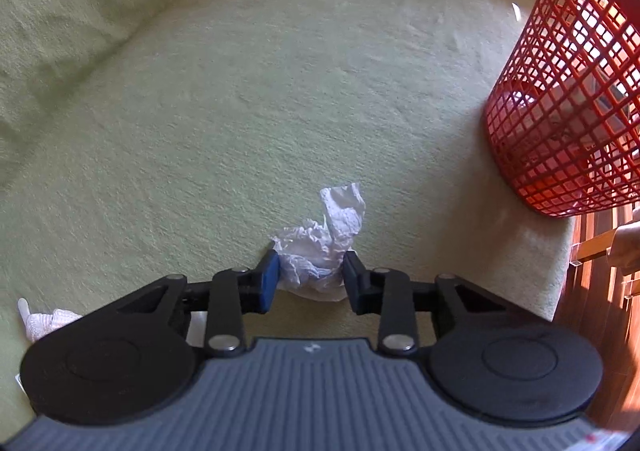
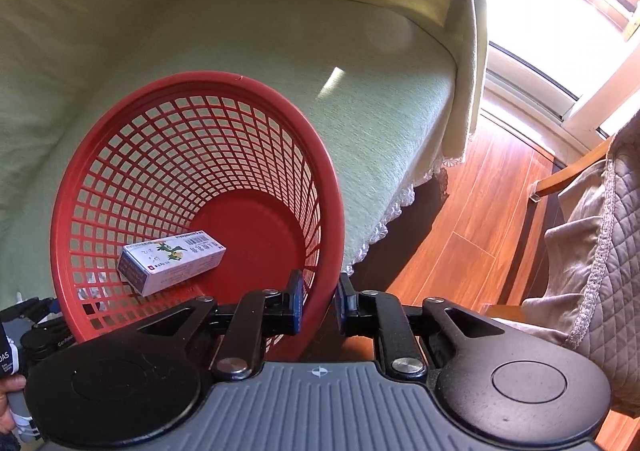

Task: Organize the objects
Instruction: 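Reach the left tool to the crumpled white tissue and grasp it, then carry the tissue over the basket and release it from the left tool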

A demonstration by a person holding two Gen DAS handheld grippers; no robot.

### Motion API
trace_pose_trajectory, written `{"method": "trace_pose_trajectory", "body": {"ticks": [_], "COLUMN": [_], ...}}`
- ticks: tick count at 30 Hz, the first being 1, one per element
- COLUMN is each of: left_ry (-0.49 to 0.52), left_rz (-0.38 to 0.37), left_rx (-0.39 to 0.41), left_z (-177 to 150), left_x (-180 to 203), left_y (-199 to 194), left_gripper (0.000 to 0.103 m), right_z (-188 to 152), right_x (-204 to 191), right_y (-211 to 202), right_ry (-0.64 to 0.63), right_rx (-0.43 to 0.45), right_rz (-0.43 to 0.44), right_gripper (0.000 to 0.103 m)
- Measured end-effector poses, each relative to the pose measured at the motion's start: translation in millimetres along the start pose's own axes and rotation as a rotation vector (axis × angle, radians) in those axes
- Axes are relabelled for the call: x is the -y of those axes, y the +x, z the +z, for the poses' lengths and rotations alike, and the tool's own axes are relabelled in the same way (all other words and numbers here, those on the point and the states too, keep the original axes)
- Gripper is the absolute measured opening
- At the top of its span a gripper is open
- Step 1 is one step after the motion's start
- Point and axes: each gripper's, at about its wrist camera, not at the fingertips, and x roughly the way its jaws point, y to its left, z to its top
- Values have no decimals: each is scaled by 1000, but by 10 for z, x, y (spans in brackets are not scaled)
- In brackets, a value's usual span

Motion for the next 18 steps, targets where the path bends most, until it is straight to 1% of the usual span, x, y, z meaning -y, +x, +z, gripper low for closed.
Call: {"method": "trace_pose_trajectory", "body": {"ticks": [4,8,13,18], "left_ry": [12,5,-20,-32], "left_rz": [15,31,20,17], "left_rx": [-4,0,37,74], "left_z": [15,45,115,246], "left_x": [40,51,73,216], "left_y": [-38,-219,-682,-1222], "left_gripper": [22,20,20,20], "right_z": [17,11,7,-11], "right_x": [3,-4,-23,-49], "right_y": [0,2,-7,-25], "right_ry": [-9,-23,-30,-21], "right_rx": [2,7,18,36], "right_rz": [7,8,7,4], "right_gripper": [13,13,13,13]}}
